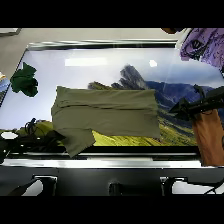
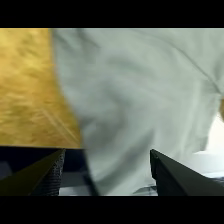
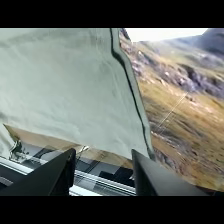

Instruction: Fold the clothes and pants, and hang the long-sleeved shirts on hangers.

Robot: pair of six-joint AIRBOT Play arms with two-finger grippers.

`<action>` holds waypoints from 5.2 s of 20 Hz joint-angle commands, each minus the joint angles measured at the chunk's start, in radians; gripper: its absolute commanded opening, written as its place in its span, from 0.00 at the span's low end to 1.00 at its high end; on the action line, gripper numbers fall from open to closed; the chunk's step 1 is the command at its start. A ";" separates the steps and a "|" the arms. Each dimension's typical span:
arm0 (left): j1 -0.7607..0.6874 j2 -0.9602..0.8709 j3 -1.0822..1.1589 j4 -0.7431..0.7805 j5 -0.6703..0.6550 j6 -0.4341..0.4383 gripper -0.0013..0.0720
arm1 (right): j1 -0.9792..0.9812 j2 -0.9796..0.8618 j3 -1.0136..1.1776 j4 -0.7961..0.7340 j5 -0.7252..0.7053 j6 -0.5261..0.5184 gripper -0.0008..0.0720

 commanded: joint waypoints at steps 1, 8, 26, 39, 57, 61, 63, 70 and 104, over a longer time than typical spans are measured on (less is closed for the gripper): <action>-0.059 -0.046 -0.011 -0.040 0.078 0.007 0.84 | 0.000 0.008 -0.003 -0.001 -0.016 0.000 0.58; -0.116 -0.118 -0.009 -0.067 0.087 0.036 0.04 | 0.000 0.052 -0.131 -0.062 0.030 -0.016 0.58; -0.112 -0.097 0.128 -0.068 -0.002 0.020 0.04 | 0.000 0.052 -0.556 0.131 0.294 -0.186 0.59; -0.110 0.118 0.309 0.256 -0.224 -0.304 0.04 | 0.000 0.314 -0.563 0.029 0.242 -0.044 0.05; -0.303 -0.057 0.501 0.230 -0.096 -0.330 0.03 | 0.078 0.309 -0.416 0.076 0.352 0.008 0.05; -0.303 -0.250 0.671 0.231 -0.095 -0.307 0.03 | 0.187 0.140 -0.276 0.068 0.529 0.074 0.05; -0.303 -0.333 0.760 0.231 -0.095 -0.304 0.04 | 0.208 0.068 -0.198 0.058 0.541 0.095 0.05; -0.303 -0.550 0.990 0.232 -0.101 -0.304 0.03 | 0.242 -0.048 -0.127 0.024 0.541 0.126 0.05; -0.303 -0.629 1.203 0.272 -0.184 -0.319 0.15 | 0.217 -0.227 0.018 0.122 0.346 0.064 0.05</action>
